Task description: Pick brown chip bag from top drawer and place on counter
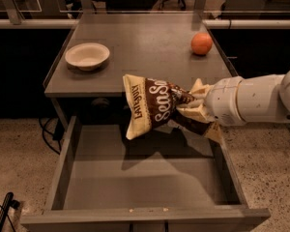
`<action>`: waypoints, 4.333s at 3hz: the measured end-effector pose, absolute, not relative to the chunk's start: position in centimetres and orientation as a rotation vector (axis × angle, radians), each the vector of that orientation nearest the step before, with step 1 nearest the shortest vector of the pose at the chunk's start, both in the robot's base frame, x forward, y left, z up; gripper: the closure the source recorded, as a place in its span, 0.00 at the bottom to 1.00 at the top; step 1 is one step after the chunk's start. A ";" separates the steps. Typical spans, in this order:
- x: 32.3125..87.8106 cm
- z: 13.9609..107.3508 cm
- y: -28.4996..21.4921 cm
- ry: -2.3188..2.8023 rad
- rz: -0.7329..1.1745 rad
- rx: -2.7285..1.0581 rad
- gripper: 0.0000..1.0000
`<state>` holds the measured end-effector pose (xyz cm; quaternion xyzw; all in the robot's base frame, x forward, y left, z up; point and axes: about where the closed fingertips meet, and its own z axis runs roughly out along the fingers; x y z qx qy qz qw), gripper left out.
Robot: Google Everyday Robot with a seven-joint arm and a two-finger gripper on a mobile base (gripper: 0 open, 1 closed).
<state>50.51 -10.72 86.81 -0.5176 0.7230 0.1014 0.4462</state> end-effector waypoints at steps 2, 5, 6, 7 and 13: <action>51.8 92.7 -7.2 1.641 0.141 -1.392 1.00; 64.1 100.6 -7.1 1.561 0.127 -1.345 1.00; 66.4 100.4 -7.4 1.579 0.117 -1.324 1.00; 68.4 99.1 -7.5 1.603 0.080 -1.312 1.00; 70.1 87.1 -7.4 1.837 0.301 -1.322 1.00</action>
Offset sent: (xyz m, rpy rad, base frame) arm 0.0310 0.0549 0.1134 -0.1125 -0.2523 0.1381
